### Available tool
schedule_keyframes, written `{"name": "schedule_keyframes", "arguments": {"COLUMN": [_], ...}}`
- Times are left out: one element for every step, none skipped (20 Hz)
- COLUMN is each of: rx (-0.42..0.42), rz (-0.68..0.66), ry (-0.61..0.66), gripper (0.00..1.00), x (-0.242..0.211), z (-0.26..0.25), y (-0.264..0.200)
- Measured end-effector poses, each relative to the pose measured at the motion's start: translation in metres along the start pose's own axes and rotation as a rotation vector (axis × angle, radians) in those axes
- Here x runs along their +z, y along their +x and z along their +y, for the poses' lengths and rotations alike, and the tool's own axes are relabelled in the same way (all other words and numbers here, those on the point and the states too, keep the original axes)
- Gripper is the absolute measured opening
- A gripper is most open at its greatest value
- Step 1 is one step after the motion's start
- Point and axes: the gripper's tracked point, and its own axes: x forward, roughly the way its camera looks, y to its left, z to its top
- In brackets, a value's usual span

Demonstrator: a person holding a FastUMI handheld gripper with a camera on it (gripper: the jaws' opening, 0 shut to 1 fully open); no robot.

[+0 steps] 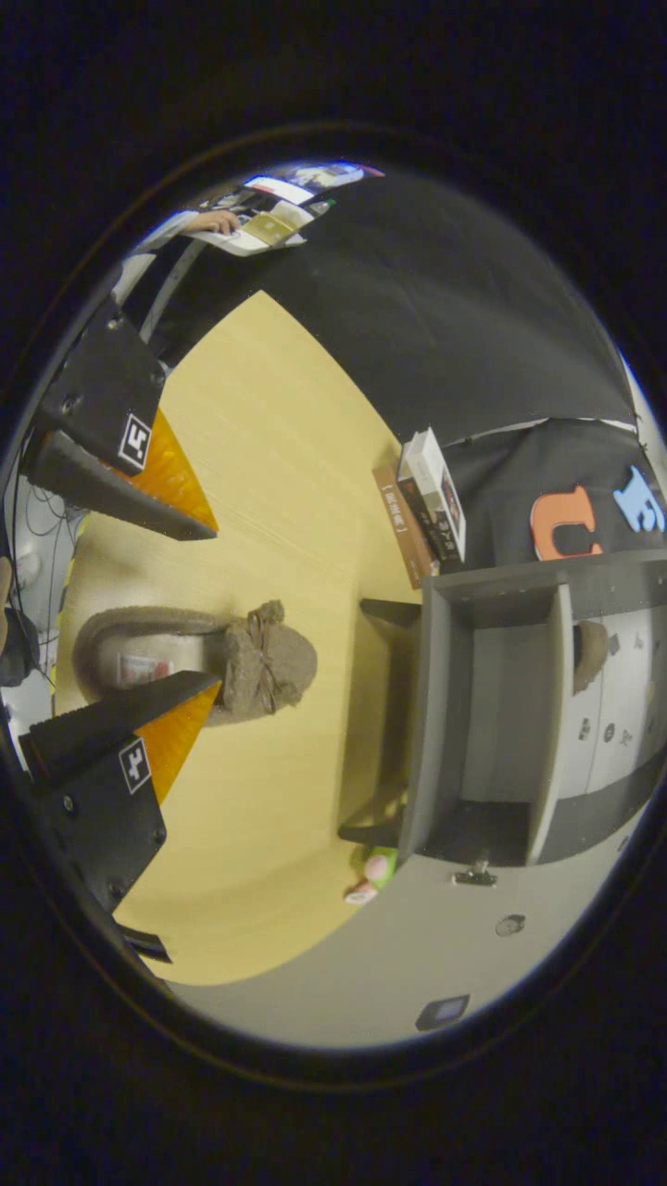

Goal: Open the shoe cabinet door, grab the shoes and put them into the shoe cabinet, then close the shoe cabinet door.

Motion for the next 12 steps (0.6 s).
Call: {"name": "schedule_keyframes", "arguments": {"rx": [-0.002, -0.007, -0.004, -0.004, 0.0, -0.001, -0.009, -0.016, -0.023, -0.025, -0.033, -0.047], "rz": [0.02, 0.034, 0.048, 0.06, 0.072, 0.083, 0.091, 0.091, 0.094, 0.098, 0.102, 0.108], "ry": [0.013, 0.025, 0.036, 0.045, 0.053, 0.055, 0.052, 0.052, 0.05, 0.047, 0.048, 0.048], "gripper": [0.9, 0.9, 0.9, 0.9, 0.9, 0.9, 0.9, 0.9, 0.9, 0.9, 0.89, 0.88], "x": [-0.001, 0.0, 0.003, 0.005, 0.006, 0.007, 0.008, 0.012, 0.015, 0.016, 0.018, 0.017], "z": [-0.001, -0.003, -0.005, -0.007, -0.007, -0.008, -0.011, -0.013, -0.014, -0.015, -0.015, -0.019], "y": [0.012, 0.022, 0.033, 0.042, 0.051, 0.059, 0.065, 0.071, 0.075, 0.079, 0.082, 0.084]}}
